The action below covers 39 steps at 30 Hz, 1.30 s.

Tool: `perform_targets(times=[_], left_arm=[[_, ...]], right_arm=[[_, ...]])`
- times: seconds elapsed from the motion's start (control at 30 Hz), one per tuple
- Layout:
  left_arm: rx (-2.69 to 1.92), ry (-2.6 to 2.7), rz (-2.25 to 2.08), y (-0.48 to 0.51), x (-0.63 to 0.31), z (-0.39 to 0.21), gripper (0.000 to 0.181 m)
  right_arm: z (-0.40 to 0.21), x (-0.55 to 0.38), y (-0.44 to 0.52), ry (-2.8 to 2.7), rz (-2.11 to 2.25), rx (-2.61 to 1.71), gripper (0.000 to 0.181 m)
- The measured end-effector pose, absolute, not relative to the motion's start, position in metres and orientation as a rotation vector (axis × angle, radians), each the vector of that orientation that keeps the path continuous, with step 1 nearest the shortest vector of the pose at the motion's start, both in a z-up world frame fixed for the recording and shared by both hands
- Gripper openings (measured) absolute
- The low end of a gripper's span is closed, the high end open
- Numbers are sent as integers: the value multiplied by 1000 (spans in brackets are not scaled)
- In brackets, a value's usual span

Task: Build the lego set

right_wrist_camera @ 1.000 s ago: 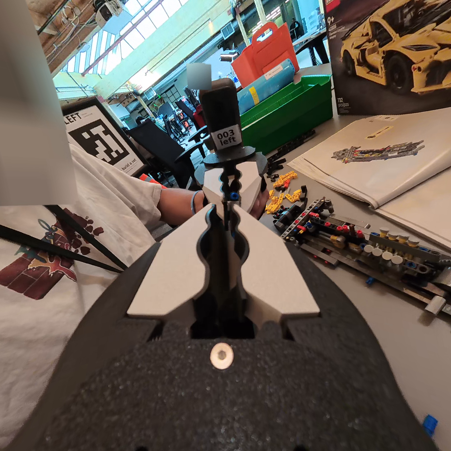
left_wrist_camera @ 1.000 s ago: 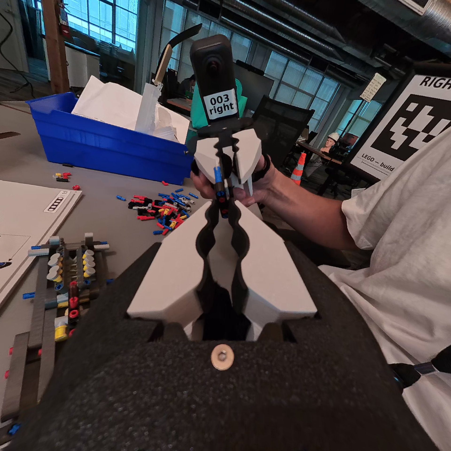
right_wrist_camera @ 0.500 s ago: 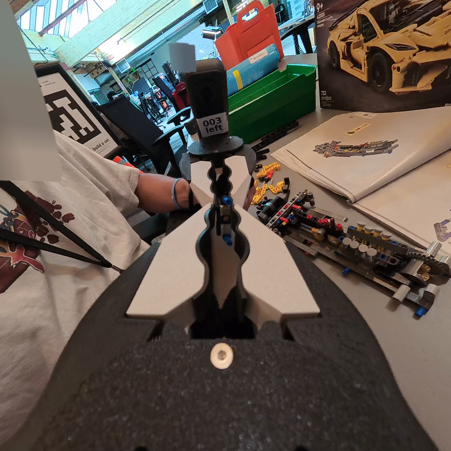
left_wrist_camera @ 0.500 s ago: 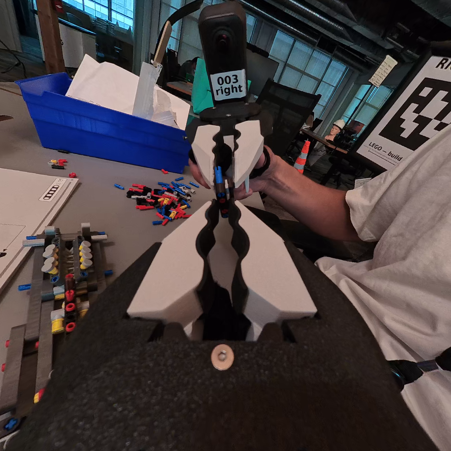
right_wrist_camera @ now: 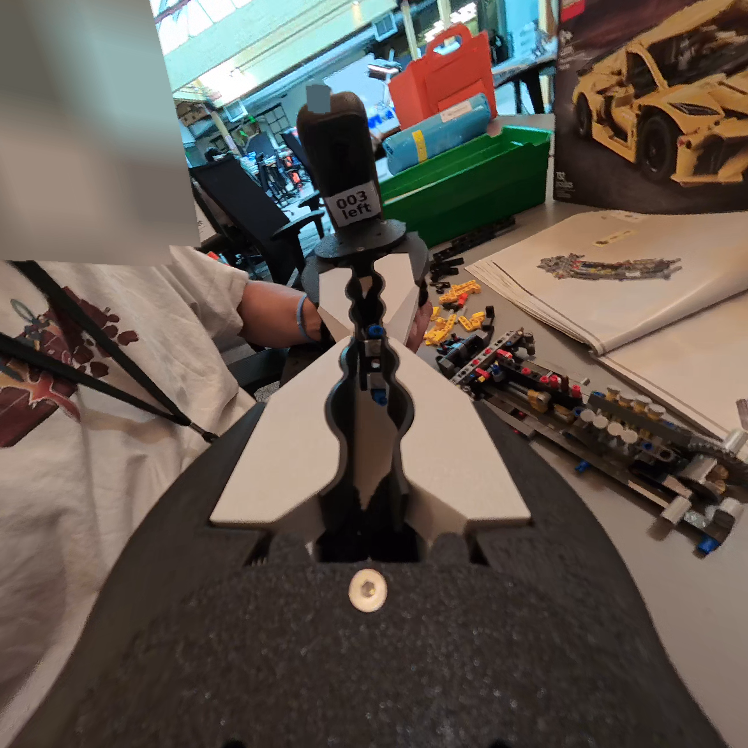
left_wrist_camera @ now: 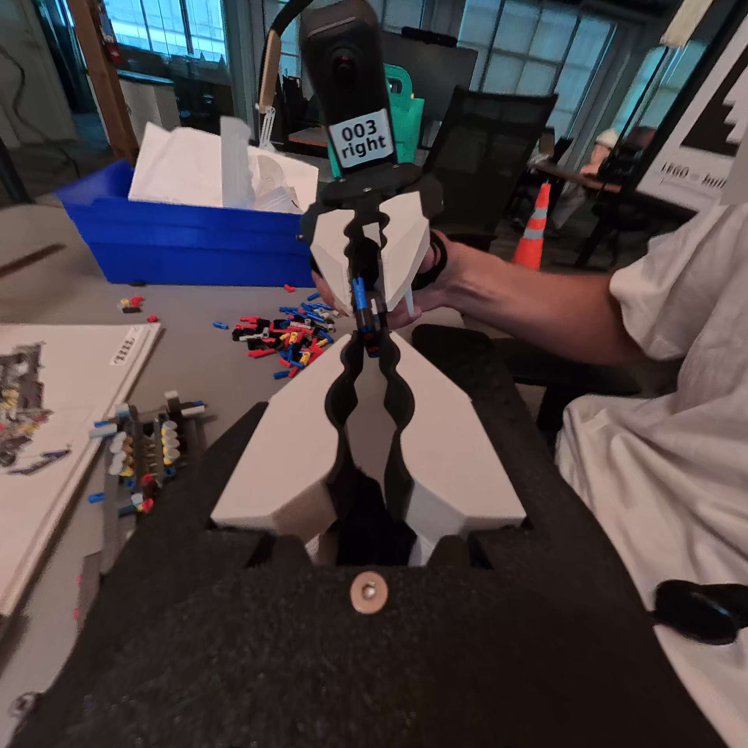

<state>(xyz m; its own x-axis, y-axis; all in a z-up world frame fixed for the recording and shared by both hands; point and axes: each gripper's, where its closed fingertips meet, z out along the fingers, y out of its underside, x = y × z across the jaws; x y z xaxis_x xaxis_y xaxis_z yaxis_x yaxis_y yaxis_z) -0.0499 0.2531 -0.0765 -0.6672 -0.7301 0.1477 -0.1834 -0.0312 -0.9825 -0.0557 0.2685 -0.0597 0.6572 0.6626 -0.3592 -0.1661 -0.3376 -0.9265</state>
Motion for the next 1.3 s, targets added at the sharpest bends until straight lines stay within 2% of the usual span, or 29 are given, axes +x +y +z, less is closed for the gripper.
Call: perform_targets(times=[0.13, 0.3, 0.37, 0.87, 1.0, 1.13, 1.2, 1.3], left_arm=[[-794, 1882, -1534, 247, -54, -80, 6], [-720, 1915, -1487, 238, -57, -85, 6], [-728, 1909, -1494, 238, -56, -85, 6], [-730, 1940, -1392, 241, -52, -97, 7], [-790, 1885, -1451, 249, -47, -90, 6], [-898, 1756, -1567, 266, -41, -75, 6], [-963, 1647, -1666, 281, -39, -65, 6], [-1030, 1472, -1902, 301, -40, -46, 6]], right_arm=[[-64, -60, 258, -545, 785, -1707, 15], [-74, -67, 251, -681, 664, -1756, 18], [-73, -66, 250, -704, 619, -1754, 12], [-85, -62, 252, -732, 576, -1809, 12], [-77, -58, 261, -596, 659, -1806, 12], [-52, -41, 275, -442, 633, -1676, 22], [-41, -24, 282, -307, 598, -1594, 28], [-40, -8, 289, -125, 593, -1458, 28]])
